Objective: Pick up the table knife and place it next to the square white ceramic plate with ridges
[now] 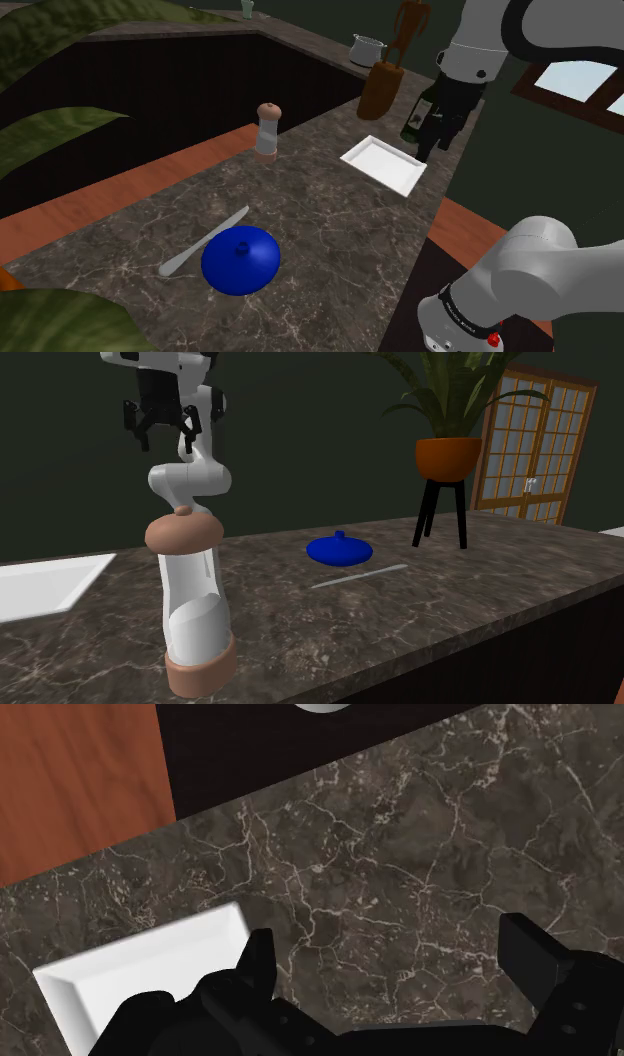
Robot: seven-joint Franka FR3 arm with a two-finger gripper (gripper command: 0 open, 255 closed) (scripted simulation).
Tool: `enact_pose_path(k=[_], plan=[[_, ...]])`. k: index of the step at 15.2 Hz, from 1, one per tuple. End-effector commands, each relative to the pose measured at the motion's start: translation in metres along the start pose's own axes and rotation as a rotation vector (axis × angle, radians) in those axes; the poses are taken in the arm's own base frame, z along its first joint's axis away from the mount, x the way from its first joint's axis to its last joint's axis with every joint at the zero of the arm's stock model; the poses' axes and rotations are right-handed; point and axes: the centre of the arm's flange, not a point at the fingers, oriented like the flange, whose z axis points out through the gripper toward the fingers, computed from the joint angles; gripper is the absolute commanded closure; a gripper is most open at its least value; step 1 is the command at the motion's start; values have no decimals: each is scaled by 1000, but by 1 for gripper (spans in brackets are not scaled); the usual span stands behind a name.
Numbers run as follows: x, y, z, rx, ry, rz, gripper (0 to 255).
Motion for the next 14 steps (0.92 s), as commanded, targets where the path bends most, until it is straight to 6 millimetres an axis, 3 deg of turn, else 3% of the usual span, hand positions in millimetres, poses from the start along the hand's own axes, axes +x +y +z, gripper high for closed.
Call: enact_pose_path(k=[1,14], plan=[[0,0,0,0,0,0,0],[18,-148,59,78,-17,203,0]])
